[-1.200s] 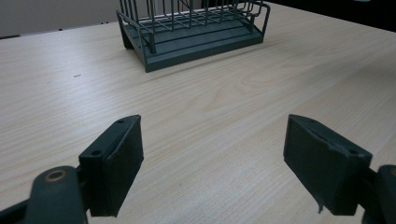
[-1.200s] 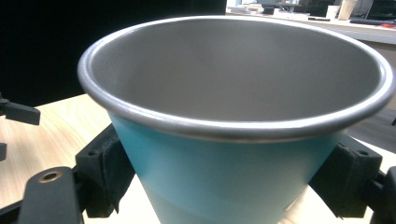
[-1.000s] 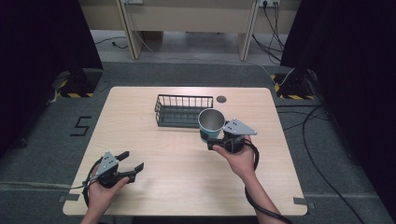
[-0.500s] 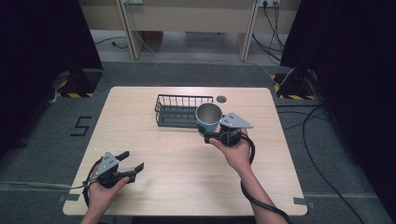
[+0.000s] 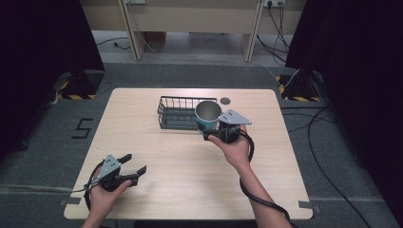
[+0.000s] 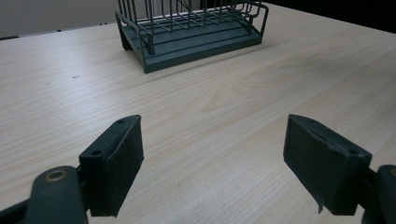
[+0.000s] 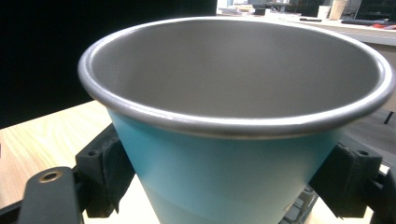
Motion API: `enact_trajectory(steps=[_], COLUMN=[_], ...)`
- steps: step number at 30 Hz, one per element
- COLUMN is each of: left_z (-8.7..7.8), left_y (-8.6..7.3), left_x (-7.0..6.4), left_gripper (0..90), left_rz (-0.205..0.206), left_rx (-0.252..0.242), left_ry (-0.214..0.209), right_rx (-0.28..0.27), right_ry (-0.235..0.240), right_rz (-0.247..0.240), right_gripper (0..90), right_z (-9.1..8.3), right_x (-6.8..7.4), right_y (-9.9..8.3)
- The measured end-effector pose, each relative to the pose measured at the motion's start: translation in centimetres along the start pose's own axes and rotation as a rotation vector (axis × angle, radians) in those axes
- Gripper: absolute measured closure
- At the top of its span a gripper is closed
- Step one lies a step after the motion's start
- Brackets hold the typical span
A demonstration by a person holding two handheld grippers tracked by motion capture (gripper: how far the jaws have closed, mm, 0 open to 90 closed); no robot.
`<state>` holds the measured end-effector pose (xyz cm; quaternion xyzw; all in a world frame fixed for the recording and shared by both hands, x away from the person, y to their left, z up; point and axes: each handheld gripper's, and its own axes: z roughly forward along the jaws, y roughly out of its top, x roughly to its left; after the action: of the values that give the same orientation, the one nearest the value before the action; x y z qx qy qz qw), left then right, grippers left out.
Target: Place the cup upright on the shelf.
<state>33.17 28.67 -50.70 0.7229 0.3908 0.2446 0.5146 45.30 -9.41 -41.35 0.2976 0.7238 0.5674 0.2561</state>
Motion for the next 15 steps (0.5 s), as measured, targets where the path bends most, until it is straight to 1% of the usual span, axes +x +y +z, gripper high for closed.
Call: enact_trajectory(steps=[5,10,15], left_z=[0.0,0.0,0.0], left_y=[0.0,0.0,0.0], left_x=[0.0,0.0,0.0], left_gripper=[19.6,19.6,19.6], left_rz=[0.000,0.000,-0.004], left_rx=[-0.001,-0.001,-0.004], left_ry=[-0.001,-0.004,-0.004], right_rx=[-0.002,0.001,0.002], right_ry=[-0.001,0.000,-0.001], right_rz=[0.007,0.002,0.011], right_gripper=[18.3,18.3,18.3], right_z=[0.6,1.2,1.8], right_x=[0.0,-0.1,-0.2], right_y=[0.4,0.7,1.0])
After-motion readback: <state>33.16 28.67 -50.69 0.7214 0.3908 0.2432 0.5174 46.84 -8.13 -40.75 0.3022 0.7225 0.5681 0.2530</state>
